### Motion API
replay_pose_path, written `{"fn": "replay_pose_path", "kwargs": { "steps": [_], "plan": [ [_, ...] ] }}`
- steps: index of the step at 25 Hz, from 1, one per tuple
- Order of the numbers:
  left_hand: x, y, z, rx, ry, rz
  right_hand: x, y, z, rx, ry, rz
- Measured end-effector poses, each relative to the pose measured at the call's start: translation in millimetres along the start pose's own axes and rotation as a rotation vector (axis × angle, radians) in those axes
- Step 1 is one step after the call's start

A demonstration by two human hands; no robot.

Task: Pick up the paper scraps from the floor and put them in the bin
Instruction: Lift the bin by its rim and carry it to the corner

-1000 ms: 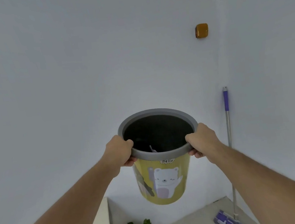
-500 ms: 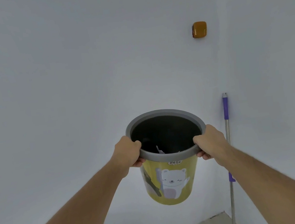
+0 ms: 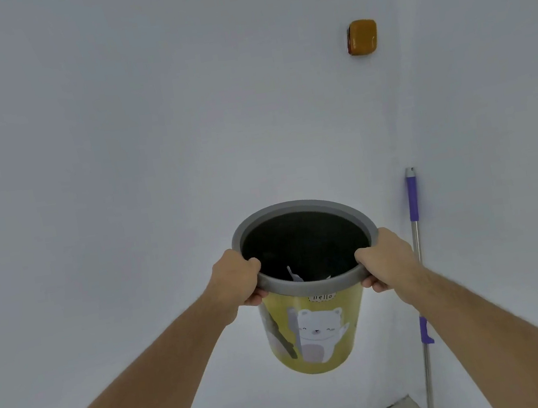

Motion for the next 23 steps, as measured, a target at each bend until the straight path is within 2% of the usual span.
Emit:
{"fn": "replay_pose_path", "kwargs": {
  "steps": [8, 15, 23],
  "plan": [
    [71.6, 8.7, 55.4, -0.002, -0.073, 0.014, 78.5, 14.3, -6.2, 0.002, 0.038, 0.035],
    [111.3, 6.9, 99.9, -0.015, -0.039, -0.039, 140.2, 34.9, -5.6, -0.020, 0.008, 0.040],
    [146.2, 1.1, 119.5, -0.002, -0.024, -0.060, 178.2, 41.3, 1.6, 0.011, 0.066, 0.086]
  ]
}}
Point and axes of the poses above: each hand's wrist, its own x-axis towards the middle knuckle, its own z-axis out of the palm, y = z × x, the point moved 10 cm from there along x, towards the middle knuckle, and after that the axes turned 6 degrees about -x, right-handed, at the moved point
